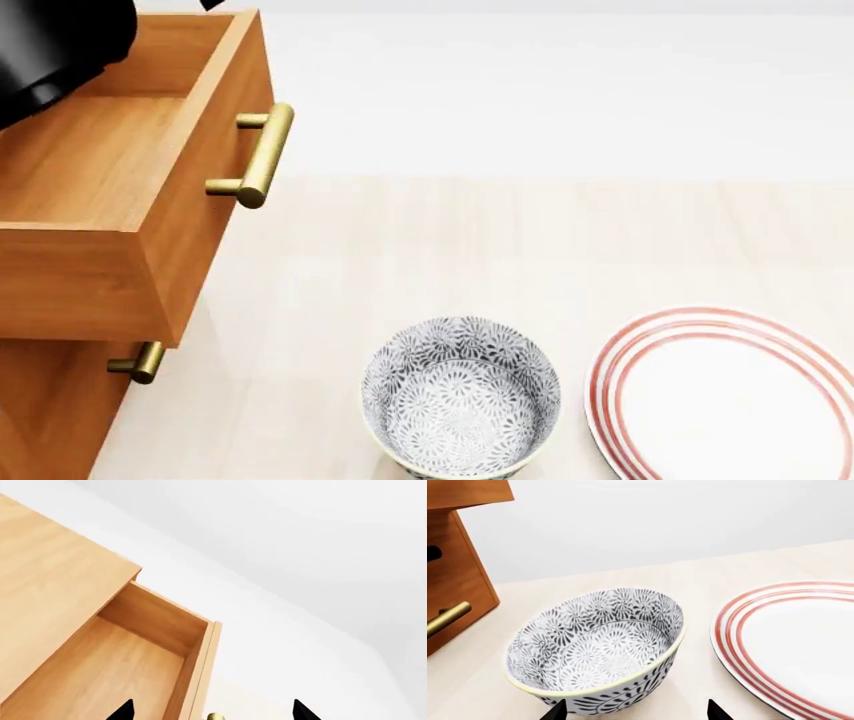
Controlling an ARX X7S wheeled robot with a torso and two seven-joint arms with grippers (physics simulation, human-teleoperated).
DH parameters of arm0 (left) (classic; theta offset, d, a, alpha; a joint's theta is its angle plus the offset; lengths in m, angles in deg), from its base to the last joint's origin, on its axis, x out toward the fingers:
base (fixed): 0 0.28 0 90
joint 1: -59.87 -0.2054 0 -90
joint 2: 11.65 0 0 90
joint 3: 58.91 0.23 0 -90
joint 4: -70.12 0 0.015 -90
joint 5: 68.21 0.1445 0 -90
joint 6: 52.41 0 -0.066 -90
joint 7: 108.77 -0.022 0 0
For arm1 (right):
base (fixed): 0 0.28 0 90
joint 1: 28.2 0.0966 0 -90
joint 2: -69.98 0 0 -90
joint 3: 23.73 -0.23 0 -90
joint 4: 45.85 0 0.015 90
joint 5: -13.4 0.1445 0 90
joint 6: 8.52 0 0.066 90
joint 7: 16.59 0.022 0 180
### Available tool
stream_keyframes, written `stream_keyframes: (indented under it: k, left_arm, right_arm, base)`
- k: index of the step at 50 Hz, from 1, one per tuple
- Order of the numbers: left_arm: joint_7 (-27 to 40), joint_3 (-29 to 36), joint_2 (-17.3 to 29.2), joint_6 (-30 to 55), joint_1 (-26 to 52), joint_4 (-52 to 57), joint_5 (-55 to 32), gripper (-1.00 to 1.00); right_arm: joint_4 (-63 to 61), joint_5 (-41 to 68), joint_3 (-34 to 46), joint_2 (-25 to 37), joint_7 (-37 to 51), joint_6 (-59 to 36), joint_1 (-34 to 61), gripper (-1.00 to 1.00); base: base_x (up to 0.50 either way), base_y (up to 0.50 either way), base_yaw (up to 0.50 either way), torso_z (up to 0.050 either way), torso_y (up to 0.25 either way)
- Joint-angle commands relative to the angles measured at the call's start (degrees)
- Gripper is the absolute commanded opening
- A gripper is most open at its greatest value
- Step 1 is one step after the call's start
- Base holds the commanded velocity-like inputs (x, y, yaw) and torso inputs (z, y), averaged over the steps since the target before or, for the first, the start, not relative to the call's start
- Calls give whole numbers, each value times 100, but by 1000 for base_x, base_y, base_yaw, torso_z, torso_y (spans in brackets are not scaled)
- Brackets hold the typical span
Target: Open the top drawer of the cabinet.
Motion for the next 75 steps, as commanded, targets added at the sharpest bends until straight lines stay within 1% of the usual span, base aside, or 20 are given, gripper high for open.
stream_keyframes:
  k: [1,8,16,35,60,75]
  left_arm:
    - [174,-225,-78,-237,-45,-140,-329,100]
    - [274,-275,-40,-481,-91,-286,-420,100]
    - [300,-186,9,-631,-92,-411,-423,100]
    - [423,-123,-8,-563,-300,-523,-760,100]
    - [427,72,16,-581,-311,-786,-1058,100]
    - [502,-207,-30,-697,-324,-967,-1575,100]
  right_arm:
    - [-21,-103,-104,-89,-96,-8,-12,100]
    - [2,-96,-93,-89,-99,-2,3,100]
    - [3,-88,-80,-82,-92,-11,16,100]
    - [-7,-69,-58,-64,-71,1,9,100]
    - [-15,0,-61,-44,-23,-34,51,100]
    - [1,14,-32,-36,-31,-19,41,100]
  base:
    - [0,0,0,0,0]
    - [0,0,0,0,0]
    - [0,0,0,0,0]
    - [0,0,0,0,0]
    - [0,0,0,0,0]
    - [0,0,0,0,0]
